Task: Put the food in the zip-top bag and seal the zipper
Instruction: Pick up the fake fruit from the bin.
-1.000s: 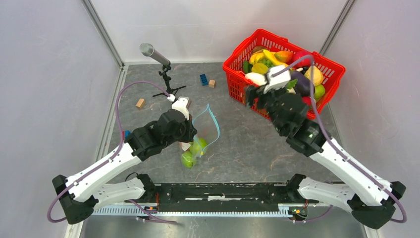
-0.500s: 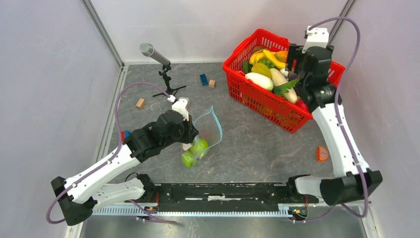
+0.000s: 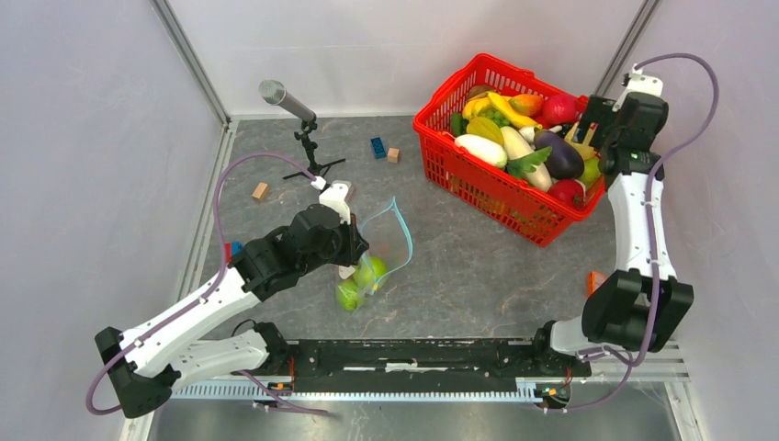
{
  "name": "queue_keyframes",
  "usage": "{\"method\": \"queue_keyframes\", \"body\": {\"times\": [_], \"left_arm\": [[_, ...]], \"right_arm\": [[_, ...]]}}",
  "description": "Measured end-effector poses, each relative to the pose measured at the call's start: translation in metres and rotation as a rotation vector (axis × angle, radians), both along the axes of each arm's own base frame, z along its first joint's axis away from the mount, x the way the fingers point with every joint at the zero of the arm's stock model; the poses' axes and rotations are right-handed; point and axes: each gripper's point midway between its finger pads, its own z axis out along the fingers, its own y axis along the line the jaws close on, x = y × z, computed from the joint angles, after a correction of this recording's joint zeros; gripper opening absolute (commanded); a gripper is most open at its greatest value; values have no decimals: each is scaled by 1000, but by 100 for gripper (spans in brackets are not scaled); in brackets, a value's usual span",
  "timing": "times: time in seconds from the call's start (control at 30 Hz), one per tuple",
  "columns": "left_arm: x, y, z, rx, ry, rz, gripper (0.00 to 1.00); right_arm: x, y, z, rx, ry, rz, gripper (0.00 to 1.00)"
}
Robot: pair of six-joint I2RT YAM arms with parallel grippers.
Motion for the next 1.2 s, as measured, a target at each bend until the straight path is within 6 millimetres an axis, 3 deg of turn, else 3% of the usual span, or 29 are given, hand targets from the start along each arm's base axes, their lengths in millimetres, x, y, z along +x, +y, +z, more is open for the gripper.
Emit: {"method": "queue_keyframes", "body": {"times": [0.2,0.27,0.33,0.53,0.7,0.9,1.03,1.2], "left_arm": [[0,-5,-2,-6,9,-15,2],[0,-6,-2,-6,11,-17,2],[0,-6,-2,-7,11,-18,2],[0,-6,-2,-8,10,-18,2],[0,-7,-2,-10,11,-21,2],[-2,-5,-2,-14,8,-21,2],[-2,-5,-2,-15,7,-22,2],[-4,-7,-2,-22,15,-36,2]], "right_arm": [[26,15,-44,60,84,112,98],[33,15,-55,73,102,125,91],[39,13,-62,80,107,121,76],[39,15,-59,80,68,126,55],[25,21,-37,61,-8,142,51],[-13,37,25,17,-179,184,50],[-43,70,65,21,-331,313,50],[-72,114,70,90,-405,500,49]]}}
